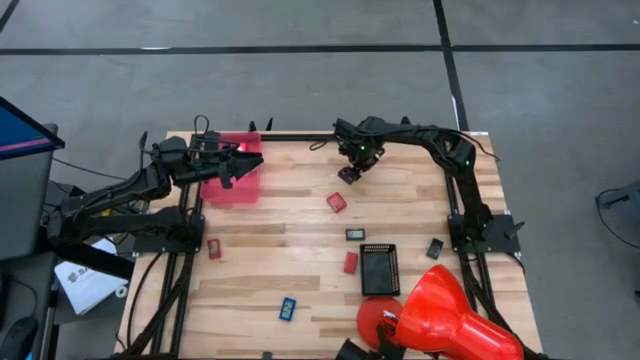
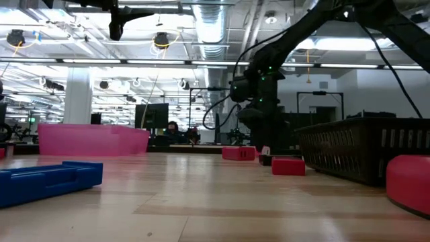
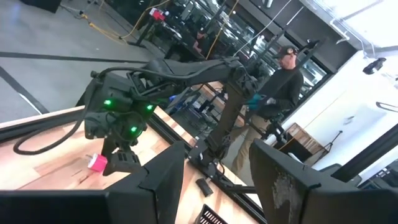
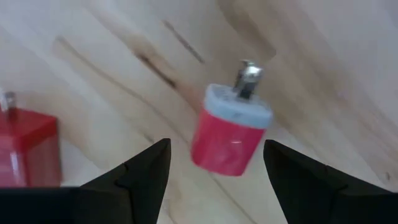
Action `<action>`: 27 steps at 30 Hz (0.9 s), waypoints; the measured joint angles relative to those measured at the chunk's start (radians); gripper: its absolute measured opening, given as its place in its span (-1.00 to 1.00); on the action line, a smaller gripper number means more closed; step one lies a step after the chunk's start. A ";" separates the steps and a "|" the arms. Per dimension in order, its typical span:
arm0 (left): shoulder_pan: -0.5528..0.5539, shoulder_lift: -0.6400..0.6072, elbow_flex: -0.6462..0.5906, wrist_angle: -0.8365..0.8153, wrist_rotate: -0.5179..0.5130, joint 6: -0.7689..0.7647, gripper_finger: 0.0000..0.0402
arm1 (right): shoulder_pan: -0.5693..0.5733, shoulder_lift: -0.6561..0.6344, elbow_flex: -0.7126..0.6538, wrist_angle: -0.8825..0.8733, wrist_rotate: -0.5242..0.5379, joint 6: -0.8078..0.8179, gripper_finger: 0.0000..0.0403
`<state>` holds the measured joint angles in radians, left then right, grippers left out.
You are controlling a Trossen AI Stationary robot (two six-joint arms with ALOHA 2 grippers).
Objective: Pick & Place Office items
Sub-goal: Put the pink and white charger adapter into the pink bin
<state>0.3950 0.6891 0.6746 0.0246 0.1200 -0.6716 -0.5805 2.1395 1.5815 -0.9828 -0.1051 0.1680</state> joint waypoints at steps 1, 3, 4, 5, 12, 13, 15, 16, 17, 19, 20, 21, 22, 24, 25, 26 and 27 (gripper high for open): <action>0.000 0.000 0.000 0.000 0.000 0.000 -0.14 | -0.003 0.000 -0.002 0.001 0.000 0.004 0.24; 0.000 0.000 0.000 0.000 0.000 0.000 -0.14 | -0.009 0.003 -0.003 0.008 -0.001 0.005 0.24; 0.000 0.000 0.000 0.000 0.000 0.000 -0.14 | -0.010 0.005 -0.003 0.013 -0.001 0.005 0.24; 0.000 0.000 0.000 0.000 0.000 0.000 -0.14 | -0.011 0.005 -0.003 0.023 -0.001 0.009 0.24; 0.000 0.000 0.000 -0.001 0.000 -0.013 -0.14 | -0.007 0.005 -0.002 0.103 -0.010 0.072 0.24; 0.000 0.000 0.000 -0.001 0.000 -0.014 -0.14 | -0.007 0.005 -0.002 0.105 -0.010 0.079 0.23; 0.000 0.000 0.000 -0.001 0.000 -0.014 -0.14 | -0.007 0.005 -0.002 0.101 -0.009 0.092 0.18; 0.000 0.000 0.000 -0.001 0.000 -0.014 -0.14 | -0.007 0.005 -0.002 0.097 -0.006 0.095 0.14; 0.000 0.000 0.000 -0.001 0.000 -0.014 -0.14 | -0.007 0.005 -0.002 0.093 -0.006 0.095 0.10; 0.000 0.000 0.000 -0.001 0.000 -0.014 -0.14 | -0.007 0.005 -0.002 0.085 -0.005 0.098 0.01; 0.000 0.000 0.000 -0.001 0.000 -0.014 -0.14 | -0.007 0.005 -0.002 0.081 -0.003 0.102 -0.04; 0.000 0.000 0.000 -0.001 0.000 -0.014 -0.14 | -0.007 0.006 -0.002 0.078 -0.002 0.105 -0.10; 0.000 0.000 0.000 -0.001 0.000 -0.014 -0.14 | -0.006 0.007 -0.002 0.078 -0.002 0.106 -0.15; 0.000 0.000 0.000 -0.001 0.000 -0.014 -0.14 | -0.003 0.008 -0.002 0.077 0.000 0.112 -0.26; 0.000 0.000 0.000 -0.001 0.000 -0.014 -0.14 | -0.003 0.008 -0.002 0.076 0.000 0.115 -0.31; 0.000 0.000 0.000 -0.001 0.000 -0.014 -0.14 | -0.001 0.008 -0.002 0.076 0.000 0.121 -0.36; 0.000 0.000 0.000 -0.001 0.000 -0.014 -0.14 | 0.003 0.008 -0.001 0.077 0.000 0.121 -0.40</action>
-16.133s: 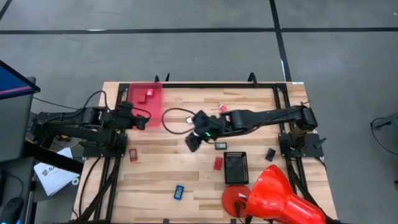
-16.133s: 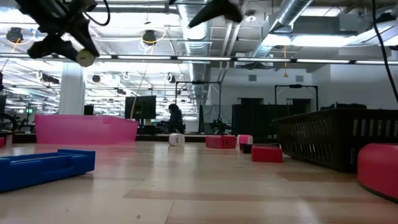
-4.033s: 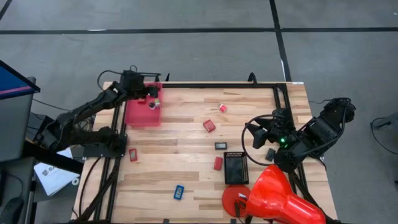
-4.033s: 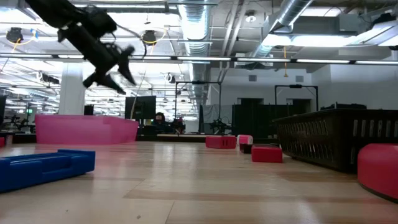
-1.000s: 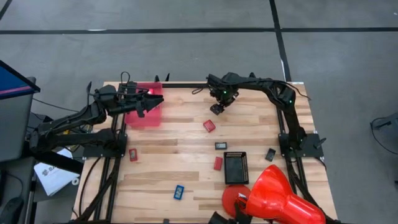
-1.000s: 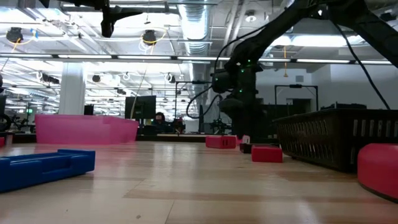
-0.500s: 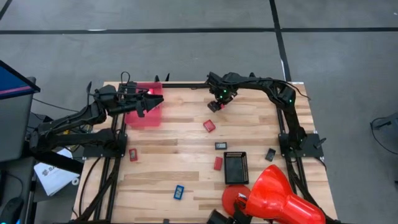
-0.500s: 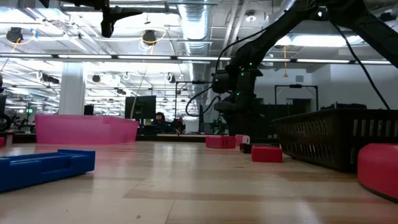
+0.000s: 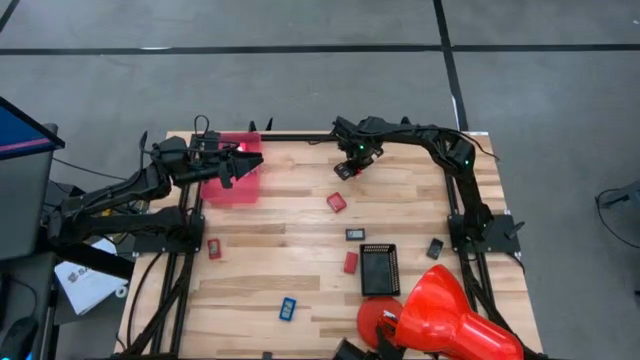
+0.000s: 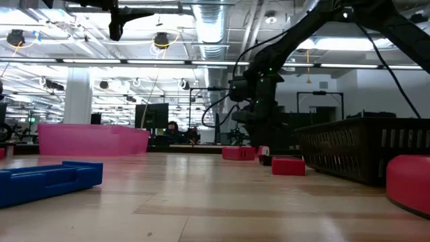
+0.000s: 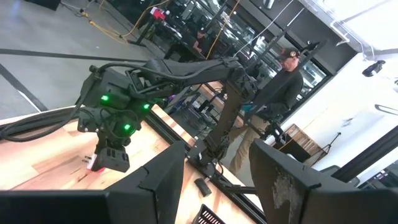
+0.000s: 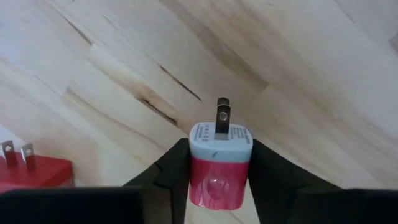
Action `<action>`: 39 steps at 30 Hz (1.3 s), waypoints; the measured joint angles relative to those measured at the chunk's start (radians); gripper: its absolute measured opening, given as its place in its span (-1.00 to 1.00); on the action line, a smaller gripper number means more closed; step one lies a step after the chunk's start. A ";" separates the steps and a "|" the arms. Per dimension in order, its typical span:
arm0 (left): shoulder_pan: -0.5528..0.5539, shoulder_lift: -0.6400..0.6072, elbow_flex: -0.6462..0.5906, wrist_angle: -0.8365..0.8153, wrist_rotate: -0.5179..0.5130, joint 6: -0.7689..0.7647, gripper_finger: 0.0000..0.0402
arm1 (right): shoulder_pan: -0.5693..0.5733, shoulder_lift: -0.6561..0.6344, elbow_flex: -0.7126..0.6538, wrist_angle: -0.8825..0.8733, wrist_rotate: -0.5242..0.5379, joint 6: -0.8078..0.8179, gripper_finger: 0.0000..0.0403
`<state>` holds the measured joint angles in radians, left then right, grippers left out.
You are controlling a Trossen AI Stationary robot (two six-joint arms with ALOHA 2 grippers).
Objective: Pick & Place Office items
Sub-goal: Put the pink and white charger adapter into the pink bin
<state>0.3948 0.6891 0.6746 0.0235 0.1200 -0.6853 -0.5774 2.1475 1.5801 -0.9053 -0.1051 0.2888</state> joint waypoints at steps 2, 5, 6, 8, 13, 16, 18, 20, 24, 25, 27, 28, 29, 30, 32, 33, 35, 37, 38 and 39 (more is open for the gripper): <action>0.000 0.000 0.000 -0.001 0.000 0.000 -0.14 | 0.010 -0.001 0.000 0.005 0.000 0.000 -0.41; 0.005 0.000 0.000 -0.020 -0.008 0.013 -0.14 | 0.040 -0.009 0.001 0.012 -0.016 0.000 -0.41; 0.009 -0.002 0.000 -0.037 -0.009 0.021 -0.14 | 0.052 -0.020 0.003 0.016 -0.032 0.000 -0.41; 0.024 -0.009 0.000 -0.086 -0.025 0.023 -0.14 | 0.084 -0.050 0.010 0.046 -0.071 0.011 -0.39; 0.064 -0.008 -0.001 -0.299 -0.088 0.003 -0.14 | 0.176 -0.195 0.012 0.192 -0.157 0.074 -0.35; 0.073 -0.008 -0.001 -0.445 -0.140 0.011 -0.14 | 0.231 -0.298 0.013 0.308 -0.190 0.145 -0.38; 0.073 -0.012 -0.001 -0.555 -0.186 0.025 -0.14 | 0.257 -0.354 0.014 0.390 -0.202 0.204 -0.39; 0.073 -0.024 -0.001 -0.691 -0.236 0.023 -0.14 | 0.270 -0.392 0.014 0.476 -0.223 0.271 -0.38; 0.073 -0.081 -0.001 -0.887 -0.299 -0.031 -0.14 | 0.280 -0.404 0.015 0.608 -0.247 0.385 -0.37; 0.073 -0.104 -0.001 -0.899 -0.299 -0.052 -0.14 | 0.284 -0.388 0.015 0.646 -0.260 0.410 -0.37; 0.070 -0.156 -0.001 -0.880 -0.285 -0.079 -0.12 | 0.290 -0.345 0.014 0.751 -0.300 0.476 -0.36; 0.069 -0.184 -0.001 -0.856 -0.268 -0.082 -0.11 | 0.294 -0.320 0.012 0.809 -0.323 0.513 -0.36; 0.065 -0.213 -0.001 -0.827 -0.261 -0.082 -0.08 | 0.301 -0.288 0.014 0.900 -0.340 0.559 -0.36; 0.061 -0.240 -0.001 -0.800 -0.256 -0.079 -0.04 | 0.305 -0.263 0.018 0.976 -0.354 0.603 -0.36; 0.045 -0.282 -0.001 -0.750 -0.253 -0.045 0.04 | 0.305 -0.213 0.043 1.084 -0.373 0.679 -0.36; 0.033 -0.296 0.000 -0.728 -0.250 -0.015 0.08 | 0.309 -0.193 0.063 1.124 -0.372 0.706 -0.36; 0.003 -0.296 0.000 -0.688 -0.231 0.054 0.16 | 0.314 -0.160 0.106 1.137 -0.380 0.730 -0.36; -0.033 -0.275 0.000 -0.618 -0.219 0.136 0.23 | 0.314 -0.132 0.151 1.123 -0.393 0.733 -0.36; -0.053 -0.256 0.000 -0.572 -0.218 0.175 0.27 | 0.316 -0.123 0.170 1.120 -0.398 0.738 -0.36; -0.072 -0.235 0.000 -0.525 -0.220 0.209 0.29 | 0.319 -0.113 0.185 1.118 -0.402 0.743 -0.36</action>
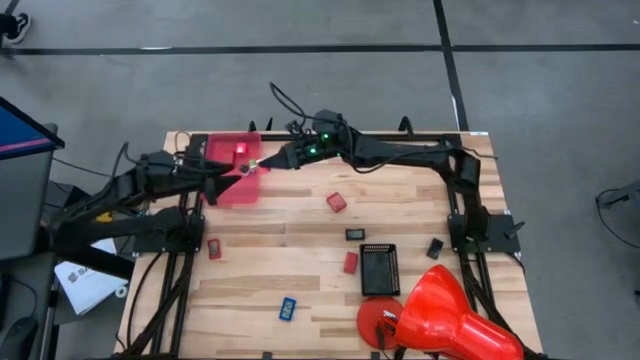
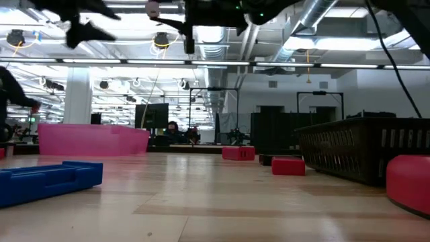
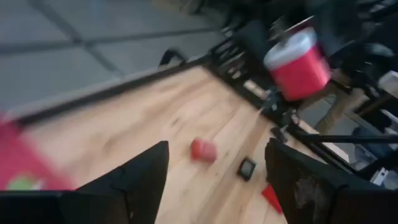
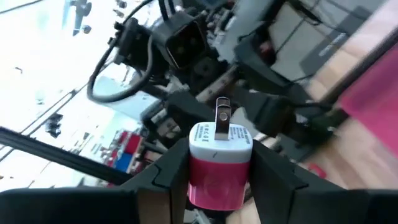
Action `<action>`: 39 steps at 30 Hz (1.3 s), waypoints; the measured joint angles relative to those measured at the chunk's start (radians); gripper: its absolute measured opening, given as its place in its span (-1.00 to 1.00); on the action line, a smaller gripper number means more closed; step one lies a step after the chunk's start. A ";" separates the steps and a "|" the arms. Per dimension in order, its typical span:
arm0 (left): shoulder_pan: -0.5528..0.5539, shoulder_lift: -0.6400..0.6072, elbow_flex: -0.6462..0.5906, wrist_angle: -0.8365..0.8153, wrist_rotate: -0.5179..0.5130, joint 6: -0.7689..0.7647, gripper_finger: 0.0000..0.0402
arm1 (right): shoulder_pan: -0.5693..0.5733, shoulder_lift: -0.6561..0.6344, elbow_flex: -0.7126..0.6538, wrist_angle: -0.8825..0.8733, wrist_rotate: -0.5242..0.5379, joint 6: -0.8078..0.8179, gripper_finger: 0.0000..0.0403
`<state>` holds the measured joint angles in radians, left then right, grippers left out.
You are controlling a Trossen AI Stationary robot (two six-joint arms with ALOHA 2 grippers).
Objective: Pick & Place Office items
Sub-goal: Put the pink and white charger adapter into the pink bin
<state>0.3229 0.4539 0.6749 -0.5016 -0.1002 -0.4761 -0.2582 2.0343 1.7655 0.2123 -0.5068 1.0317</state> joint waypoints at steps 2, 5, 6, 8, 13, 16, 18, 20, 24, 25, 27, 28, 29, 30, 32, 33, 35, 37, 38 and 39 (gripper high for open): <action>-0.035 0.055 0.000 0.075 -0.020 0.076 0.34 | 0.004 0.015 0.029 0.007 -0.003 0.011 -0.36; -0.075 0.143 0.000 0.178 -0.052 0.176 0.39 | 0.004 0.016 0.035 -0.003 -0.012 0.016 -0.36; -0.086 0.168 0.000 0.200 -0.063 0.212 0.41 | 0.004 0.015 0.035 -0.014 -0.012 0.016 -0.36; -0.109 0.210 -0.001 0.253 -0.083 0.279 0.43 | 0.002 0.014 0.035 -0.038 -0.014 0.012 -0.36; -0.165 0.236 -0.001 0.373 -0.161 0.391 0.48 | -0.001 -0.004 0.035 -0.112 -0.017 -0.007 -0.36; -0.179 0.222 -0.001 0.394 -0.182 0.401 0.53 | -0.002 -0.007 0.035 -0.127 -0.016 -0.010 -0.36; -0.185 0.220 0.000 0.399 -0.183 0.401 0.57 | -0.002 -0.008 0.035 -0.126 -0.016 -0.010 -0.36; -0.200 0.224 0.000 0.393 -0.182 0.399 0.60 | -0.002 -0.009 0.035 -0.126 -0.016 -0.004 -0.36; -0.216 0.247 0.000 0.397 -0.181 0.395 0.61 | -0.002 -0.009 0.035 -0.113 -0.013 0.005 -0.36; -0.219 0.255 0.000 0.406 -0.184 0.393 0.61 | -0.002 -0.009 0.035 -0.112 -0.011 0.005 -0.36; -0.225 0.264 0.000 0.411 -0.186 0.391 0.59 | -0.002 -0.009 0.035 -0.115 -0.005 0.005 -0.36; -0.227 0.266 0.000 0.417 -0.186 0.391 0.58 | -0.002 -0.009 0.035 -0.116 0.001 0.005 -0.36; -0.227 0.268 0.000 0.423 -0.188 0.390 0.58 | -0.003 -0.009 0.035 -0.115 0.004 0.005 -0.36; -0.227 0.269 0.000 0.422 -0.190 0.387 0.57 | -0.005 -0.009 0.035 -0.115 0.008 0.005 -0.36; -0.227 0.268 0.000 0.419 -0.206 0.385 0.55 | -0.011 -0.009 0.035 -0.118 0.010 0.002 -0.36; -0.227 0.265 0.000 0.419 -0.217 0.385 0.55 | -0.014 -0.009 0.035 -0.122 0.010 -0.001 -0.36; -0.227 0.255 0.000 0.422 -0.232 0.388 0.55 | -0.022 -0.009 0.035 -0.128 0.010 -0.007 -0.36; -0.227 0.250 0.000 0.422 -0.245 0.389 0.56 | -0.030 -0.009 0.035 -0.127 0.011 -0.005 -0.36; -0.227 0.251 0.000 0.420 -0.254 0.390 0.57 | -0.033 -0.009 0.035 -0.126 0.011 -0.002 -0.36; -0.227 0.251 0.000 0.414 -0.260 0.393 0.58 | -0.036 -0.009 0.035 -0.123 0.012 0.001 -0.36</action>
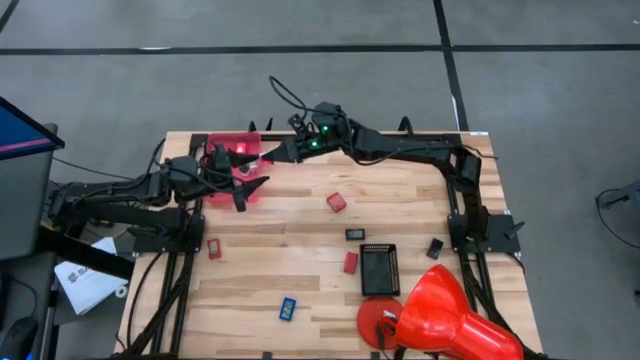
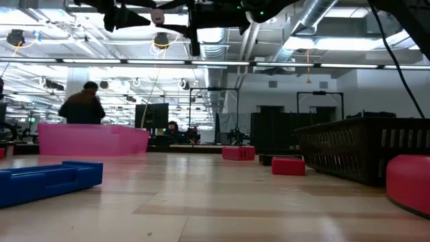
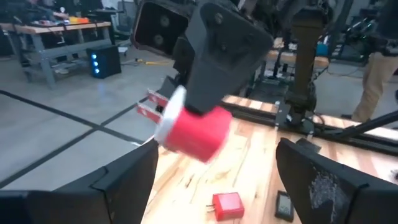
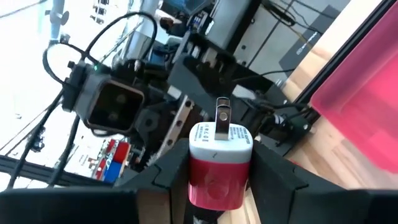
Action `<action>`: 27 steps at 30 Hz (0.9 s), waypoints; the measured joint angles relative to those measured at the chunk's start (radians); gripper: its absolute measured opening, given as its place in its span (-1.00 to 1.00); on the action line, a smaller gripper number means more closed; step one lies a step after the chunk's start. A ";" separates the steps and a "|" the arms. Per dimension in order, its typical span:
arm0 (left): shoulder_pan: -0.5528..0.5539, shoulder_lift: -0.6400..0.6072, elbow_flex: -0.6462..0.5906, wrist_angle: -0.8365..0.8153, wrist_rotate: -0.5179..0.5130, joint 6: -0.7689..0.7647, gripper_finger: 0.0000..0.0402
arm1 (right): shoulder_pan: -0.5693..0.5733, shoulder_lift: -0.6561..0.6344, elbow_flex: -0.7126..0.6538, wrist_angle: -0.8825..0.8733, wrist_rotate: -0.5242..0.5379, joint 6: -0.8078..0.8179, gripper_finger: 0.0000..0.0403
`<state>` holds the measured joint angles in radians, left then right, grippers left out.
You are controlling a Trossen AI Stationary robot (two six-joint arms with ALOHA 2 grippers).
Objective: Pick & Place Office items
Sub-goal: Put the pink and white charger adapter into the pink bin
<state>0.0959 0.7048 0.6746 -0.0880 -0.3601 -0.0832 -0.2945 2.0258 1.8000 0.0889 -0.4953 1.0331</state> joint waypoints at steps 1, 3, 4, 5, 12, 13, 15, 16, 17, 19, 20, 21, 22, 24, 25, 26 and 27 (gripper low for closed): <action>0.000 0.000 0.000 -0.004 -0.005 0.007 0.59 | -0.004 0.000 0.000 0.004 0.001 0.004 -0.36; 0.000 0.003 0.000 0.001 -0.024 0.034 0.62 | -0.008 0.000 0.000 0.014 0.003 0.012 -0.36; 0.000 0.006 0.000 0.001 -0.043 0.049 0.64 | -0.008 0.000 0.000 0.017 0.003 0.017 -0.36; 0.000 0.007 0.000 -0.002 -0.061 0.051 0.65 | -0.008 0.000 0.000 0.018 0.003 0.023 -0.36; 0.001 0.014 0.000 0.009 -0.248 -0.096 0.69 | -0.005 0.000 0.000 0.064 0.071 0.022 -0.36; 0.001 0.017 0.000 0.008 -0.273 -0.121 0.69 | -0.003 -0.001 0.000 0.084 0.087 0.023 -0.36; 0.001 0.025 0.000 0.008 -0.285 -0.136 0.66 | -0.001 -0.002 0.000 0.105 0.132 0.022 -0.36; 0.001 0.035 0.001 0.019 -0.287 -0.136 0.64 | -0.001 -0.002 0.000 0.111 0.154 0.018 -0.36; 0.000 0.043 0.001 0.023 -0.287 -0.134 0.63 | 0.000 -0.002 0.000 0.116 0.173 0.014 -0.36; -0.010 0.064 0.000 0.041 -0.287 -0.106 0.60 | 0.000 -0.002 -0.001 0.136 0.194 0.014 -0.36; -0.019 0.075 0.000 0.071 -0.289 -0.084 0.58 | 0.000 -0.002 -0.001 0.142 0.208 0.014 -0.36; -0.031 0.088 0.000 0.106 -0.301 -0.060 0.57 | 0.000 -0.002 -0.001 0.146 0.223 0.014 -0.36; -0.044 0.096 0.000 0.128 -0.327 -0.033 0.56 | 0.000 -0.002 -0.001 0.148 0.238 0.014 -0.36; -0.067 0.126 0.000 0.189 -0.389 0.019 0.55 | 0.000 -0.002 -0.001 0.151 0.267 0.014 -0.36; -0.077 0.139 0.000 0.202 -0.428 0.030 0.55 | 0.002 -0.002 -0.001 0.155 0.282 0.014 -0.36; -0.084 0.150 0.000 0.209 -0.463 0.034 0.56 | 0.003 -0.002 -0.001 0.158 0.297 0.014 -0.36; -0.087 0.161 0.000 0.226 -0.487 0.034 0.56 | 0.005 -0.002 -0.001 0.159 0.311 0.014 -0.36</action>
<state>0.0093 0.8656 0.6748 0.1382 -0.8469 -0.0490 -0.2893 2.0235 1.7988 0.2484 -0.1848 1.0467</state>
